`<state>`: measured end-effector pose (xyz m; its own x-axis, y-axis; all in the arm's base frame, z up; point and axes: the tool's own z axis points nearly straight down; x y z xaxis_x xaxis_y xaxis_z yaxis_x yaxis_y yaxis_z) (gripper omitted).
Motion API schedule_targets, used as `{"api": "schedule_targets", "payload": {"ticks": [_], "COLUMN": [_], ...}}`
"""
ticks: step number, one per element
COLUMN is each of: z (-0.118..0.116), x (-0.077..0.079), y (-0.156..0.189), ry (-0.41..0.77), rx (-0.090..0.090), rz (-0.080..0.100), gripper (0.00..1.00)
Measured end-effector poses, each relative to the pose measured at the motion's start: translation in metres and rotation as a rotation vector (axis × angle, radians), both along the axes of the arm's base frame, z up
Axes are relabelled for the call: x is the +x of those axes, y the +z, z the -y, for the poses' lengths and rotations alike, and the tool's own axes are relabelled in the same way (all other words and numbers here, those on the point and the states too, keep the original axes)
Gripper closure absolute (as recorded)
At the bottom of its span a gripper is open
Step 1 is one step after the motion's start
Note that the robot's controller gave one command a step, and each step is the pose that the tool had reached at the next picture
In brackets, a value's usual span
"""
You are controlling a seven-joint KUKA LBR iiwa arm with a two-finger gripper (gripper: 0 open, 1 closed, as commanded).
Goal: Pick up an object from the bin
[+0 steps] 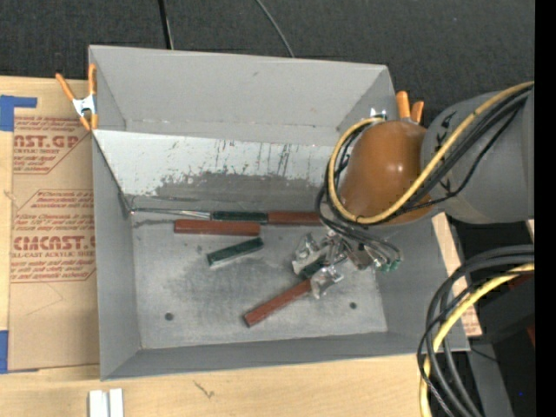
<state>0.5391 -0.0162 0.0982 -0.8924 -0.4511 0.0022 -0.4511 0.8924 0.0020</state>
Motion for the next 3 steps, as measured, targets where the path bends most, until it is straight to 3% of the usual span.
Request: {"api": "schedule_targets", "payload": {"ticks": [3], "z": [0.000], "x": [0.002], "y": [0.042], "ry": [0.000], "rx": [0.000], "rz": [0.006], "gripper": [1.00]}}
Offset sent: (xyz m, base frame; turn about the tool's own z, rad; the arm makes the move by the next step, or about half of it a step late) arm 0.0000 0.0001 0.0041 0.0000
